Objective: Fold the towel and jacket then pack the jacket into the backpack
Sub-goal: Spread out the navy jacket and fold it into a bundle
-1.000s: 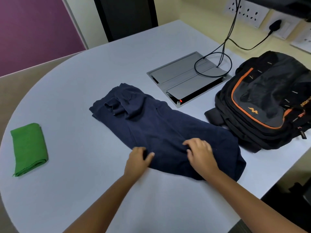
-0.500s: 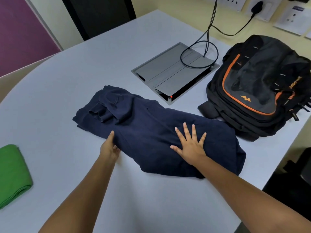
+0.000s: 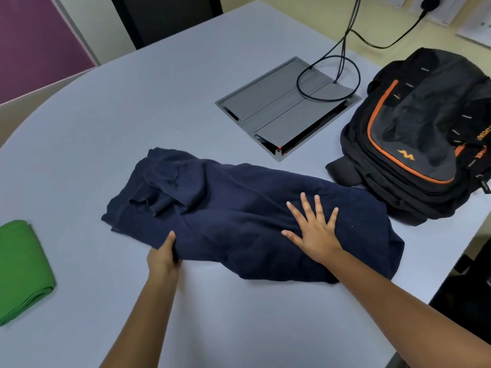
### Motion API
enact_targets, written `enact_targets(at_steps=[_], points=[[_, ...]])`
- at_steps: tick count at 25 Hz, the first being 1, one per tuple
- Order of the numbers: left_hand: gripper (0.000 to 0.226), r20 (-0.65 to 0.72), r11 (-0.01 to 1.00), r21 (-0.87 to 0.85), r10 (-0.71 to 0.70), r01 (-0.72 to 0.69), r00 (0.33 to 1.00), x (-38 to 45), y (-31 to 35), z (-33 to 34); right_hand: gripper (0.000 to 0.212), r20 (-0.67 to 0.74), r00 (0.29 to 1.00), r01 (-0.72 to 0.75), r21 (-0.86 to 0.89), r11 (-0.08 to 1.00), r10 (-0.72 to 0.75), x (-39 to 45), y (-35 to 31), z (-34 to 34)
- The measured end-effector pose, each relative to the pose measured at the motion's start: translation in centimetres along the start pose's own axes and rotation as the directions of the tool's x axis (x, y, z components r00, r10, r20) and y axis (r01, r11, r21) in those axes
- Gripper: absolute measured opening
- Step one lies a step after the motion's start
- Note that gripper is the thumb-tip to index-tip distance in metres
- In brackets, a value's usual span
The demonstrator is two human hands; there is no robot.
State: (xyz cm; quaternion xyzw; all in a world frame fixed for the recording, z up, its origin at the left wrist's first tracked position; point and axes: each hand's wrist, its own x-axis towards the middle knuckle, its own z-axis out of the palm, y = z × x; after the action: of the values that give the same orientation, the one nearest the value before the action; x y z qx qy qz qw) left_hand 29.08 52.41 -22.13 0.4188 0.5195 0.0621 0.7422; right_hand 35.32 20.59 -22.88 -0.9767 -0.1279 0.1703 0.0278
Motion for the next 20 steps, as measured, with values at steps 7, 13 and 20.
enact_targets(at_steps=[7, 13, 20], points=[[0.041, -0.127, 0.791, 0.610, 0.155, -0.046, 0.980, -7.9, -3.8, -6.3, 0.085, 0.033, 0.993, 0.115, -0.038, 0.993, -0.114, -1.3, 1.5, -0.5], [0.050, 0.060, 0.943, 0.296, 0.137, -0.149, 0.989, -6.2, 0.8, -2.1, 0.088, 0.054, 0.994, 0.101, -0.026, 0.995, -0.099, -1.6, 1.0, -0.6], [0.081, 0.122, 0.993, -0.061, -0.090, 0.098, 0.988, -0.4, 5.1, 3.1, 0.093, 0.094, 0.988, 0.121, -0.002, 0.993, -0.120, -1.2, 1.2, -1.0]])
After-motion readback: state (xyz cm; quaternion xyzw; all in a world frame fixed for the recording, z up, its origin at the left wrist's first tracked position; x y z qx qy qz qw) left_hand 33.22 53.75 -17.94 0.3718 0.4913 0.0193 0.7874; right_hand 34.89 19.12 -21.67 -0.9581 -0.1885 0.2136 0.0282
